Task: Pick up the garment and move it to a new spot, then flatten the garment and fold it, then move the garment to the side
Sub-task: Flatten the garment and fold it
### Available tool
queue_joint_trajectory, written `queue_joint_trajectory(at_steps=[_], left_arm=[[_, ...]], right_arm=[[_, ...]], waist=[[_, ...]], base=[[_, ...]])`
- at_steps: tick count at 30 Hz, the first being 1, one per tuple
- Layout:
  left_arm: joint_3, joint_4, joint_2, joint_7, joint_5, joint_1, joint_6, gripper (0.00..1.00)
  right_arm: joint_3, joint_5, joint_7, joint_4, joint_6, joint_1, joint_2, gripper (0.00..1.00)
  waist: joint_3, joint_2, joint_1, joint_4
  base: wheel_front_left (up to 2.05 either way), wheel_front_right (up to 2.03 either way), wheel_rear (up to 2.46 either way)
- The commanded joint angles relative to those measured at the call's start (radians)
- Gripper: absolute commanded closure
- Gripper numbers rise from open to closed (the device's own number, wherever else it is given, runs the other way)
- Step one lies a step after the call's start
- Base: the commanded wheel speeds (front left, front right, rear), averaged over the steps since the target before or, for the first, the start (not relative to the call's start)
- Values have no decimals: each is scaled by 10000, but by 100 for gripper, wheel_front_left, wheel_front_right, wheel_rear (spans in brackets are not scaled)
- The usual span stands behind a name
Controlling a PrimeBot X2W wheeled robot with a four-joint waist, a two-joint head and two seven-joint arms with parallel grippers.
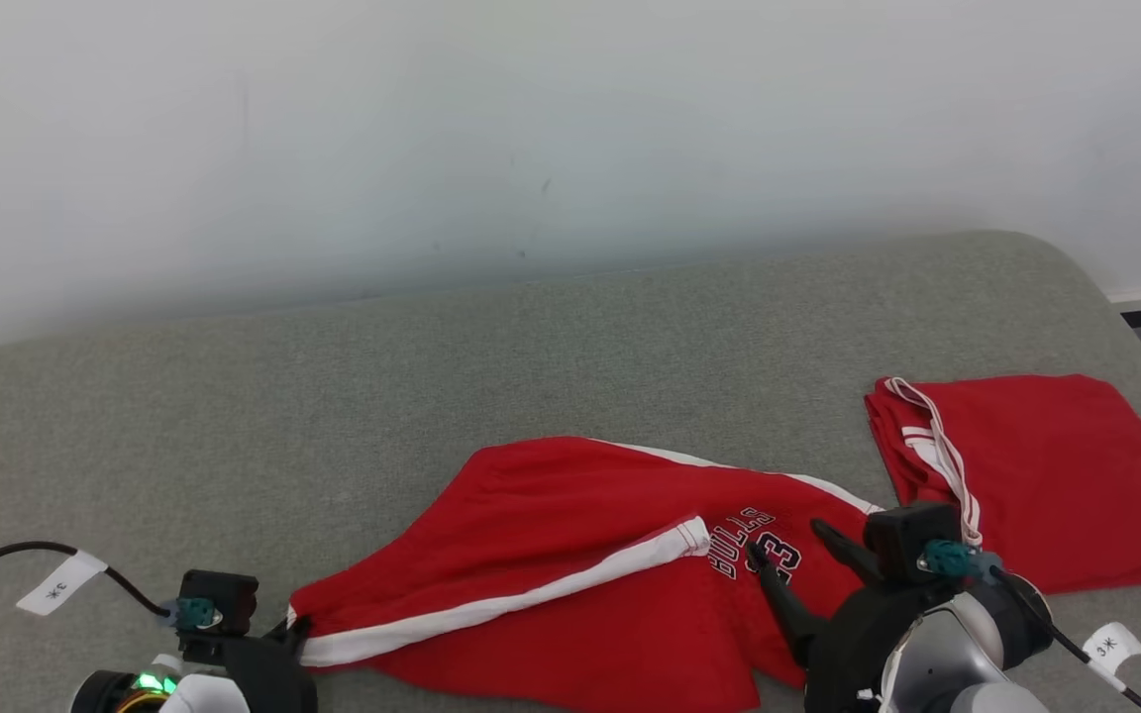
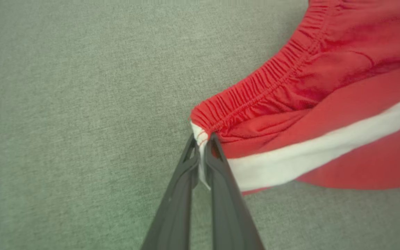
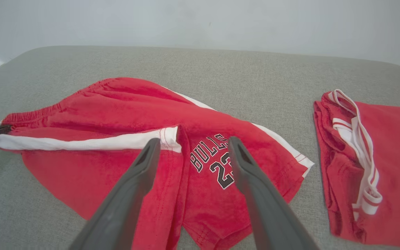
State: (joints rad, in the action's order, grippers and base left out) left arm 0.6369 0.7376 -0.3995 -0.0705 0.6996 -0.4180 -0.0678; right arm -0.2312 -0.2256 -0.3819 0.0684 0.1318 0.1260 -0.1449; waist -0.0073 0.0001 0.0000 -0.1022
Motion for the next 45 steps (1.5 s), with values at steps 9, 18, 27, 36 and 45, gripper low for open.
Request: queue_joint_trajectory(at_steps=[9,18,27,36,45], left_arm=[[15,-439,414,207,248,271,299,100],[138,-598,723,320,180,-175,292,100],[146,-468,758,458,238,-351,258,100],[-17,-318,706,762,333,-530,345,0],[343,-93,92,825,-189,-916,75,0]], right_arm=[[7,-77,-620,1652,-20,1299,430,0],[142,-328,-642,3842,-20,2288,750,0],[-24,-438,-269,4839,-20,2607,883,41],[-132,-506,4,5214,-20,2710,923,100],[-96,-382,-23,5153,-20,2533,641,100]], waist=[[230,-1,0,450],[499,-1,0,999],[645,-1,0,1061],[625,-1,0,1009],[563,-1,0,928]], base=[[0,0,0],[0,0,0],[0,0,0],[0,0,0],[0,0,0]])
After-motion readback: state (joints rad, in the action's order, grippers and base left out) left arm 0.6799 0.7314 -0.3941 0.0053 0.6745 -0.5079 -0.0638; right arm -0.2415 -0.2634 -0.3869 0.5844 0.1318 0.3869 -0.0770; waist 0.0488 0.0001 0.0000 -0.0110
